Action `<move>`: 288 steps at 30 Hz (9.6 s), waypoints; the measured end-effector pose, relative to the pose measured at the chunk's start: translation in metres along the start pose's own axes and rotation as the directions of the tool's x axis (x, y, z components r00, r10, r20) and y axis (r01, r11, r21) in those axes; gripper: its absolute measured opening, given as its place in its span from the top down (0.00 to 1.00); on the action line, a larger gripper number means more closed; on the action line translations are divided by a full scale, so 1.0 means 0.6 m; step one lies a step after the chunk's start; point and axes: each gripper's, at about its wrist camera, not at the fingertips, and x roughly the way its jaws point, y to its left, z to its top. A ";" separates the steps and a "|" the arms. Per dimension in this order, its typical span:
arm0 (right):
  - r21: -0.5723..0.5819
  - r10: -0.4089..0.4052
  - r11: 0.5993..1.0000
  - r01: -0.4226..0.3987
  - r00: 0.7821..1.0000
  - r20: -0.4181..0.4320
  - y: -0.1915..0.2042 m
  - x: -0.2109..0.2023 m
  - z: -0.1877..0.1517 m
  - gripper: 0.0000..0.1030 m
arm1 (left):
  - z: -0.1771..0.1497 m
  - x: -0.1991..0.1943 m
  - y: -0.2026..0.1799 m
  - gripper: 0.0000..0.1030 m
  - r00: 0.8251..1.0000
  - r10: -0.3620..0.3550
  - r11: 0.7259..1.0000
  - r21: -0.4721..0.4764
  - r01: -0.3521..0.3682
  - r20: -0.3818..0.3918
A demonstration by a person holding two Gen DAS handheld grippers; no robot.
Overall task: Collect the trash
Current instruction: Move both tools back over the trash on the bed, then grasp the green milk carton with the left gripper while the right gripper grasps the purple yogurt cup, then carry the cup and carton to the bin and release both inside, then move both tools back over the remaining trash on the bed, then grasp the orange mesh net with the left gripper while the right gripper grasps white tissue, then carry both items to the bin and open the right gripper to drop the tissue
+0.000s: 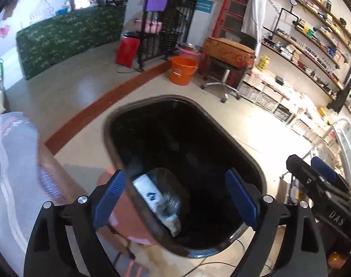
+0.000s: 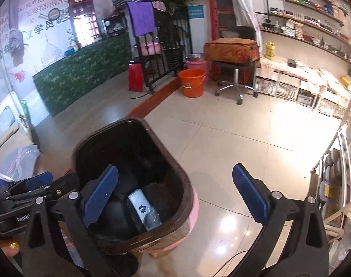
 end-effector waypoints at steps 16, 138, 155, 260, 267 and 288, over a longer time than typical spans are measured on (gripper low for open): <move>-0.248 0.308 0.917 -0.311 0.950 -0.053 0.221 -0.052 -0.066 0.05 | -0.092 -0.212 0.137 0.05 0.948 0.261 0.965 -0.070 -0.252 0.181; -0.331 0.166 0.924 -0.190 0.981 -0.099 0.141 0.093 -0.062 0.22 | -0.100 -0.170 0.093 0.51 0.982 -0.026 0.983 -0.172 0.059 0.185; -0.246 0.054 0.968 -0.048 0.998 0.017 0.033 0.033 -0.059 0.22 | -0.027 0.009 0.042 0.51 0.988 -0.152 0.975 -0.170 0.146 -0.023; -0.559 0.687 0.201 -0.804 0.523 -0.505 0.798 -0.123 -0.183 0.94 | -0.294 -0.459 0.651 0.69 0.862 0.500 0.604 -0.745 -0.283 0.078; -0.539 0.724 0.241 -0.807 0.520 -0.454 0.733 -0.158 -0.166 0.94 | -0.285 -0.505 0.573 0.69 0.829 0.537 0.651 -0.702 -0.290 0.155; -0.463 0.657 0.574 -0.675 0.717 -0.231 0.415 -0.138 -0.101 0.94 | -0.210 -0.394 0.346 0.69 0.904 0.347 0.857 -0.476 -0.198 0.249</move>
